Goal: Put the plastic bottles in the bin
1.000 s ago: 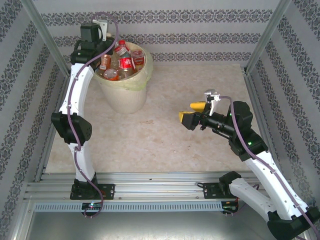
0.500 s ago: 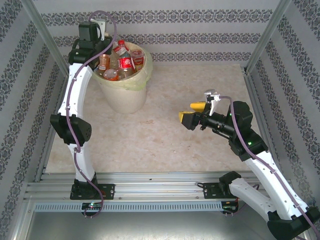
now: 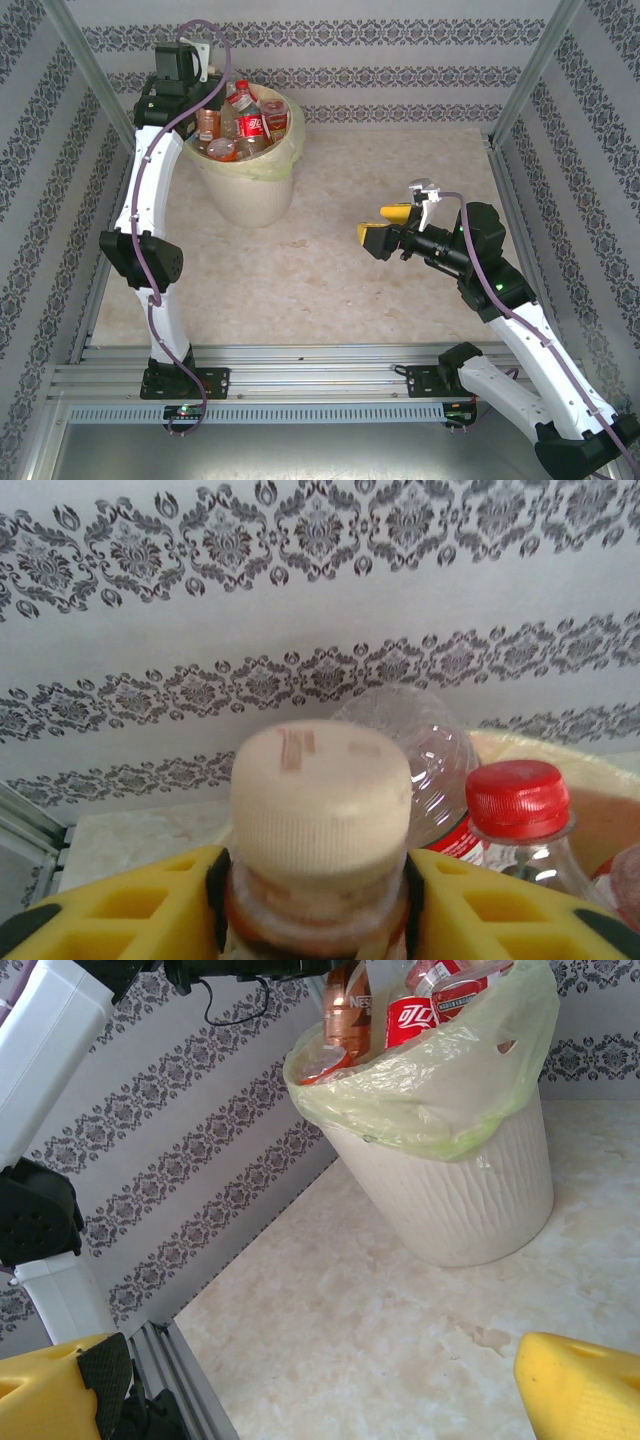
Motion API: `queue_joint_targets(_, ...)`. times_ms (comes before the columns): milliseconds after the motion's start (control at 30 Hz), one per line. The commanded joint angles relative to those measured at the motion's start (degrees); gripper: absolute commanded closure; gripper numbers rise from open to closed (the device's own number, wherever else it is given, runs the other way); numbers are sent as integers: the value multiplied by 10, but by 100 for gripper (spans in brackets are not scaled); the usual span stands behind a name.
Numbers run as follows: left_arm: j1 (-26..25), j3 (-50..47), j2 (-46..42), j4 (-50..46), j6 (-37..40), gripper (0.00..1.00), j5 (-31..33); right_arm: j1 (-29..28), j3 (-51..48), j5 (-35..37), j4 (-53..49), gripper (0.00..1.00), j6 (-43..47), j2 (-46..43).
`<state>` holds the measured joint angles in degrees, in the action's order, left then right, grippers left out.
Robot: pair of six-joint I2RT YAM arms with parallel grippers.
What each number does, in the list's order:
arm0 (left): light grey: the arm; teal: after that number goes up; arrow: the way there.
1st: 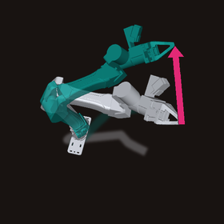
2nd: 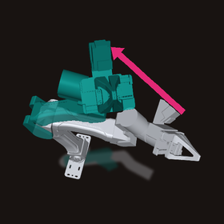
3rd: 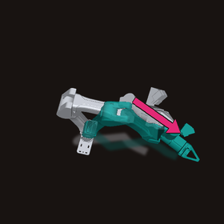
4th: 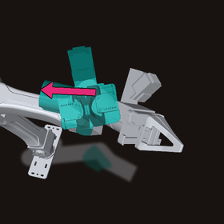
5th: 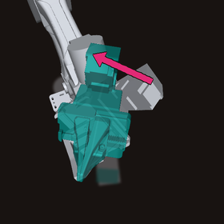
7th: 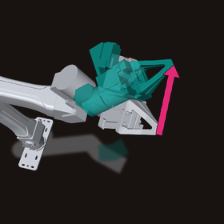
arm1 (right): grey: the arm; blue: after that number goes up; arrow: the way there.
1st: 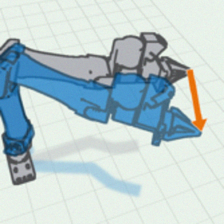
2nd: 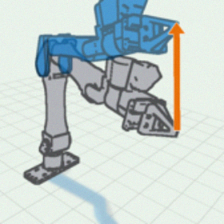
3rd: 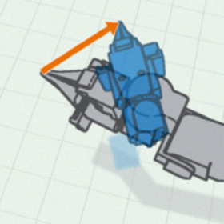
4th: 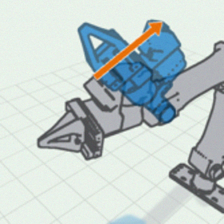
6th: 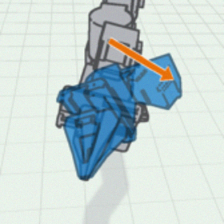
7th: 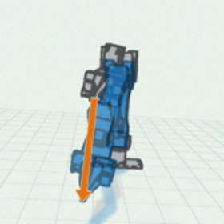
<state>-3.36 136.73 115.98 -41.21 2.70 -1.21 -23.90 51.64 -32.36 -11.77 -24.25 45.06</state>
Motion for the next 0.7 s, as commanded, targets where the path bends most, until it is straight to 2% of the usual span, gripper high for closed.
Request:
queue_joint_targets(0, 5, -4, 9, -20, -20, 30, -29, -9, 7, 3, 8, 2, -5, -4)
queue_joint_targets(67, 5, 3, 8, -10, -38, 22, -54, -10, 8, 4, 4, 2, -3, -4)
queue_joint_targets(167, 5, 23, 8, -6, -57, 18, -82, -10, 8, 5, 1, 2, -2, -4)
queue_joint_targets(267, 5, 41, 6, -14, -66, 22, -100, -10, 8, 5, 1, 2, -2, -4)
queue_joint_targets(367, 5, 44, 2, -24, -64, 42, -97, -10, 7, 5, 2, 2, -1, -2)
queue_joint_targets(400, 5, 43, 1, -29, -61, 44, -88, -10, 7, 4, 2, 2, -1, -1)
queue_joint_targets(533, 6, 38, -2, -46, -52, 39, -80, -10, 7, 2, 4, 2, 0, 0)
queue_joint_targets(667, 6, -4, -32, -29, -56, 36, -116, -10, 8, 7, -2, 2, 5, -3)
